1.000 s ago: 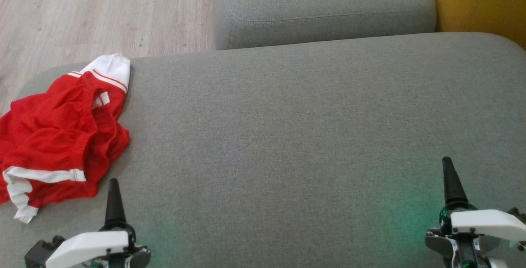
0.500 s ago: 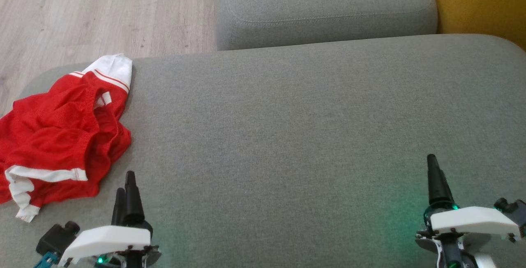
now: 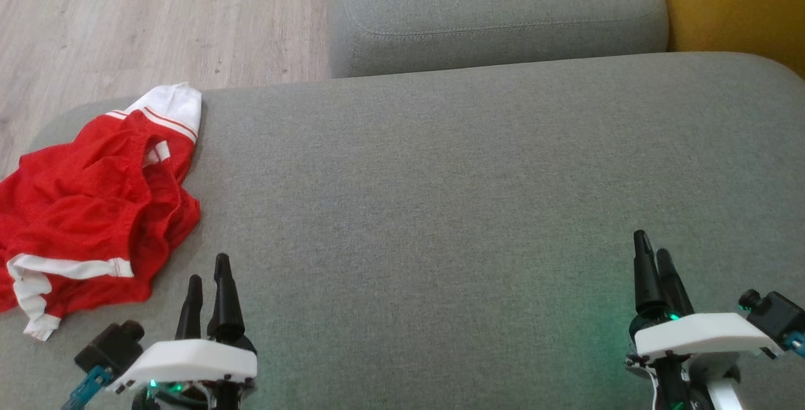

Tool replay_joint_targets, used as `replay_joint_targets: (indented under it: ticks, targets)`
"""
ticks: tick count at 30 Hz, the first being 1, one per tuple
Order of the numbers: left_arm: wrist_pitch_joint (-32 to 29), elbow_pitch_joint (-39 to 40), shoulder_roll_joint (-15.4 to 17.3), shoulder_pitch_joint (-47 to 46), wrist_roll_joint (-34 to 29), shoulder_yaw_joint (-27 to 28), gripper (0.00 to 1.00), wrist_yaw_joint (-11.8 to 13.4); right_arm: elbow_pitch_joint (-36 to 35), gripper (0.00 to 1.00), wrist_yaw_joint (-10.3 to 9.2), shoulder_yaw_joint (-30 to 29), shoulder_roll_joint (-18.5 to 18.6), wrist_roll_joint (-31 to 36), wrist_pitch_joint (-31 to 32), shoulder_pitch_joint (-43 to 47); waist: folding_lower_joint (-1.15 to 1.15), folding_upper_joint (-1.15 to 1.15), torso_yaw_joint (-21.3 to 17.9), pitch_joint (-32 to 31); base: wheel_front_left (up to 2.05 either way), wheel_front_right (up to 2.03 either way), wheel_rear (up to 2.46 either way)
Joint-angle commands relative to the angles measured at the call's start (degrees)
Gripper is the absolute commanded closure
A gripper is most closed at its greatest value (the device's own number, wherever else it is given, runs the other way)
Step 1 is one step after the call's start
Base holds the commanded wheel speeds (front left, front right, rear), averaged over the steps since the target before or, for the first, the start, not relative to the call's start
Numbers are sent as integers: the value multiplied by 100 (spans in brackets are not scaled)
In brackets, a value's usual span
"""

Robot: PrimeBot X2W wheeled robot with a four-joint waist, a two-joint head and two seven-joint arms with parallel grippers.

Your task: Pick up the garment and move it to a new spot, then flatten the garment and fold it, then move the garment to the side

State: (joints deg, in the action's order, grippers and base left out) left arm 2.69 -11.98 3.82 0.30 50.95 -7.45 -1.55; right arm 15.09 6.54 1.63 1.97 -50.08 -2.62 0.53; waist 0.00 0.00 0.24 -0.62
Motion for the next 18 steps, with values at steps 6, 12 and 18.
replay_joint_targets:
  ticks: [6,12,18]
  targets:
    - [181,303,191,-318,-609,-160,0,181,-281,0,47,154,60,634,-195,-227,0,0,10,-15,0,0,0]
    - [283,353,297,-346,-1060,-385,0,331,-302,0,52,197,63,1115,-297,-213,0,0,7,-50,0,0,0]
    - [385,434,383,-364,-1471,-554,0,523,-332,0,56,231,66,1400,-398,-212,0,0,-22,-64,0,0,0]
